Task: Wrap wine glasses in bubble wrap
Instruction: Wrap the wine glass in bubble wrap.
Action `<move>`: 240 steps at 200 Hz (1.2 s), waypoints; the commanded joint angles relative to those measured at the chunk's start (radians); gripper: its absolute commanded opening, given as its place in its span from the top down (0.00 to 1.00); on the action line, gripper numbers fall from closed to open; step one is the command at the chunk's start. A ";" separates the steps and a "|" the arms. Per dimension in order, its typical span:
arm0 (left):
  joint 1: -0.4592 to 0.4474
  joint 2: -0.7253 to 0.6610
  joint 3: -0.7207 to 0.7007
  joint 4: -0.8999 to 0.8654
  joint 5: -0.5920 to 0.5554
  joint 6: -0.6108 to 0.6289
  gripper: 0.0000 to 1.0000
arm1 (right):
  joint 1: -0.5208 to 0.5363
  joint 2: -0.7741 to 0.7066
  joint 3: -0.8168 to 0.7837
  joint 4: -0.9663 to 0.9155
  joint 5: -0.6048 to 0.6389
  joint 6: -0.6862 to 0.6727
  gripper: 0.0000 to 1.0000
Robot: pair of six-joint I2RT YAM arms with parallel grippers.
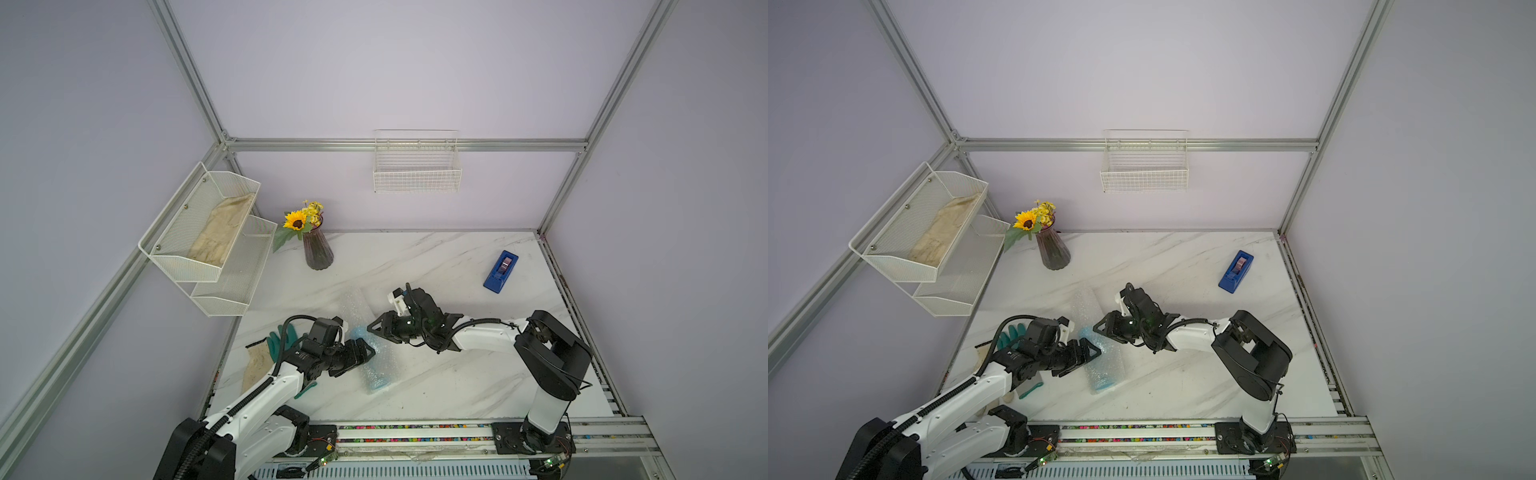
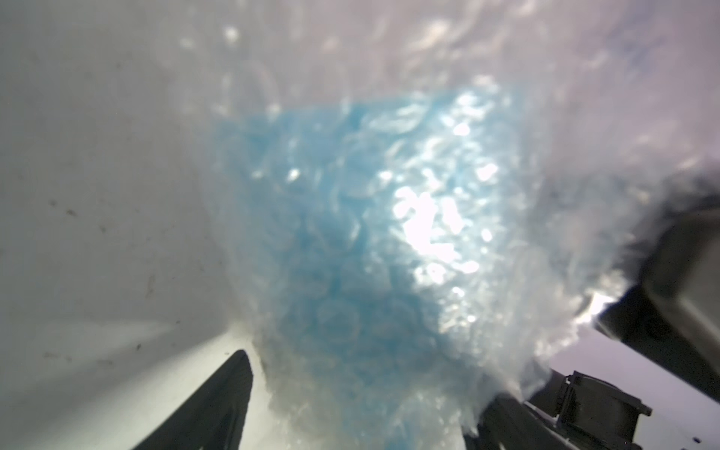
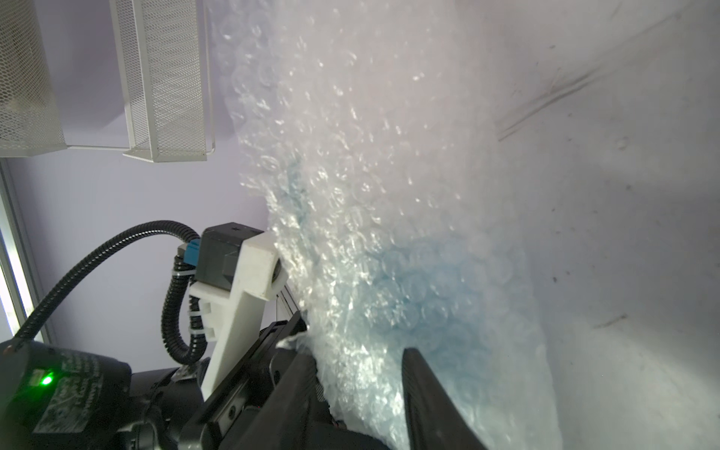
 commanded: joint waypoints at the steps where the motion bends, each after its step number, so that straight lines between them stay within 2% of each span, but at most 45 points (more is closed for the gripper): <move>1: -0.004 0.005 -0.036 0.039 0.002 0.063 0.25 | 0.007 -0.009 0.026 -0.031 0.021 0.003 0.59; 37: -0.004 0.004 -0.044 0.070 0.007 0.119 0.28 | -0.023 -0.047 0.019 -0.051 0.026 -0.012 0.58; 59: -0.006 0.020 -0.039 0.113 0.044 0.156 0.34 | -0.057 -0.083 0.007 -0.073 0.028 -0.026 0.58; 119: -0.063 0.132 0.032 0.193 0.066 0.240 0.47 | -0.204 -0.216 -0.071 -0.132 0.012 -0.070 0.58; 181: -0.185 0.323 0.191 0.233 0.044 0.317 0.52 | -0.479 -0.411 -0.144 -0.273 0.034 -0.201 0.58; 233: -0.202 0.403 0.285 0.270 0.080 0.372 0.59 | -0.754 -0.505 -0.192 -0.321 0.003 -0.293 0.59; 240: -0.204 0.450 0.299 0.271 0.087 0.378 0.59 | -0.794 -0.509 -0.203 -0.323 0.005 -0.301 0.59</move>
